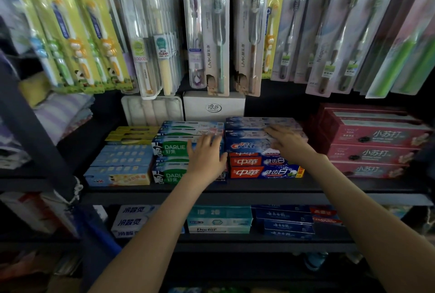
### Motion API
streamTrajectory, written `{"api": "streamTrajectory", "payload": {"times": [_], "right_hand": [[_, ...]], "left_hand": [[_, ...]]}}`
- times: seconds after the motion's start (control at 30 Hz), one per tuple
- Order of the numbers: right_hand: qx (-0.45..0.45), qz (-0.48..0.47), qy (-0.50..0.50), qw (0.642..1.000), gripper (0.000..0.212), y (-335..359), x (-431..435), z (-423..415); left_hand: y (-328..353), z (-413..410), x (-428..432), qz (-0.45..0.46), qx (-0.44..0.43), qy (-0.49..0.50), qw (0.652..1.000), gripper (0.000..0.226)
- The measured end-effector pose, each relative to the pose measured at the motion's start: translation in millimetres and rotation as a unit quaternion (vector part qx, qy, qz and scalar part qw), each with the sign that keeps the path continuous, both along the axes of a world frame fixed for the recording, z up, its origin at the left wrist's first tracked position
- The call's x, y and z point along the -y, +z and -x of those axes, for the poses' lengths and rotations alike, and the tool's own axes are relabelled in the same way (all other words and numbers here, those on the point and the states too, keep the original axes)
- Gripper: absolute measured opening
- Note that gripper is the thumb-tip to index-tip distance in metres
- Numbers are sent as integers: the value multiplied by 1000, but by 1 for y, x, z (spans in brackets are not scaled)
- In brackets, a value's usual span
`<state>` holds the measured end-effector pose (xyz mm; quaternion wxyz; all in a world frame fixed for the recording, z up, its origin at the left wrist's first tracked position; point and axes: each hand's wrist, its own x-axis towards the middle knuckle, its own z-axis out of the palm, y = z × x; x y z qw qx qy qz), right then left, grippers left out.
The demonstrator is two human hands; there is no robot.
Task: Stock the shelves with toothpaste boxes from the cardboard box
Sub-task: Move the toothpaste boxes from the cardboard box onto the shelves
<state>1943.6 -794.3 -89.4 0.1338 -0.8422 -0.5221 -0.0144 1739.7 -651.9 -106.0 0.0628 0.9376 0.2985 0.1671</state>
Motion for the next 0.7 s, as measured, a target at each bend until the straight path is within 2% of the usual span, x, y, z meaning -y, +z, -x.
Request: {"api": "streamTrajectory", "payload": {"times": [0.3, 0.43, 0.5, 0.6, 0.63, 0.7], "right_hand": [[46, -3, -49, 998, 60, -5, -5, 0], [66, -32, -40, 996, 56, -6, 0, 8], [68, -88, -34, 993, 54, -8, 8, 21], [82, -163, -45, 982, 47, -18, 32, 49], [93, -185, -52, 977, 43, -24, 45, 58], [101, -209, -79, 969, 39, -38, 80, 76]], "left_hand": [[-4, 4, -4, -10, -15, -21, 1000, 57], [2, 9, 11, -12, 28, -24, 999, 54], [4, 9, 28, -19, 85, -59, 994, 49], [-4, 3, 67, -21, 167, -168, 971, 40], [-9, -1, 82, -8, 180, -202, 963, 38], [-23, -8, 116, 79, 168, -249, 950, 39]]}}
